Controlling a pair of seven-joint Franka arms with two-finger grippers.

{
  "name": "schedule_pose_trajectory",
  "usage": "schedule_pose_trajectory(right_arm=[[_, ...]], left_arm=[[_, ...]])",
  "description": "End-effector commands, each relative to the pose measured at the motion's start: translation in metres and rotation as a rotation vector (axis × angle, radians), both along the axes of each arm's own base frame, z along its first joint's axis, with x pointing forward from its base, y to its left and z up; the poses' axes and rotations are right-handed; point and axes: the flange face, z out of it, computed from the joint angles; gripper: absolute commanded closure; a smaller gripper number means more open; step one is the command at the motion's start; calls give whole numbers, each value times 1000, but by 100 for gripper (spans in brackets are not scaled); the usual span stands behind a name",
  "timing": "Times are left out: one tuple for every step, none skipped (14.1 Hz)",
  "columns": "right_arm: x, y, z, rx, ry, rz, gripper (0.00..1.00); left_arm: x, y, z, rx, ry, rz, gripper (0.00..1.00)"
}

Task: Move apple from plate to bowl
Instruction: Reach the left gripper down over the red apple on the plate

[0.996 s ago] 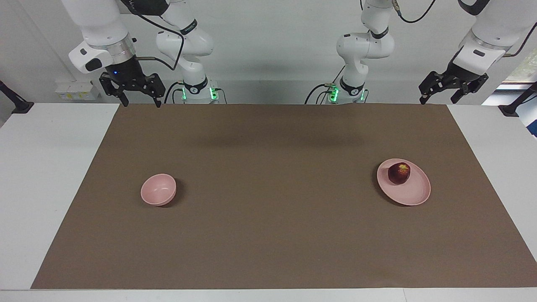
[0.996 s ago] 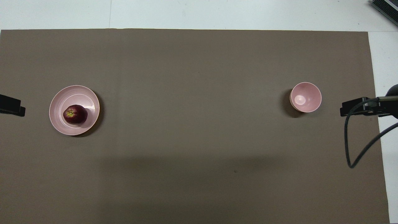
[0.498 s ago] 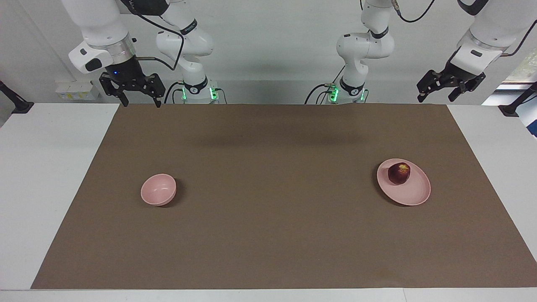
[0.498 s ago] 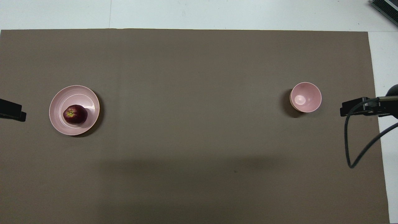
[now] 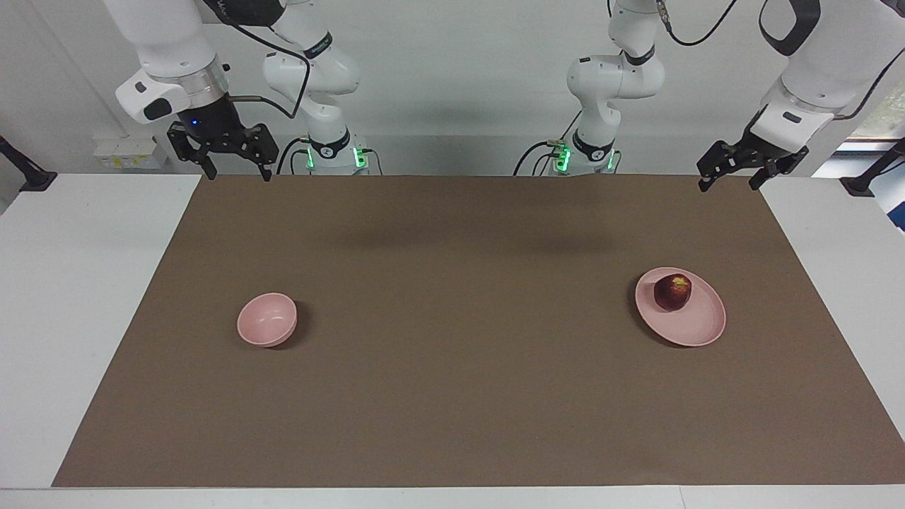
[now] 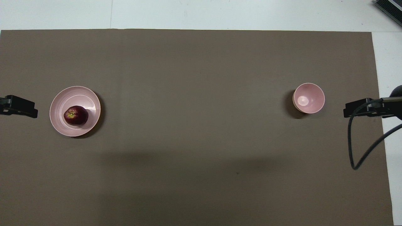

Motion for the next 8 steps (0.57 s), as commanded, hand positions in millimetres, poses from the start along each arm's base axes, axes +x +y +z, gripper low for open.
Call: schedule_pose_trajectory(right_arm=[[-1,-2,3,14,-1,-12,0],[-1,-2,3,14,-1,-12,0],[-1,-3,3,14,-1,-14,0],[-1,-2,3,14,-1,-12,0],[-1,-2,3,16,-1,-12,0],[-1,-2,3,14,-1,-12,0],[-1,-2,3,16,-1,-12,0],[-1,-2,3,14,-1,-12,0]], left_arm=[[12,2,-17,-6,-10,1,0],[15,2,-23,-6,-3,1,0],[17,2,-28,-5,2,3,0],[22,2,-38,-4,5,1,0],[23,2,-48,-4,-2,1,0],[24,4,-59,-5,-9,3,0],[26,13,-72,-4,-15,13,0],[27,14,-83,-4,-19,15,0]])
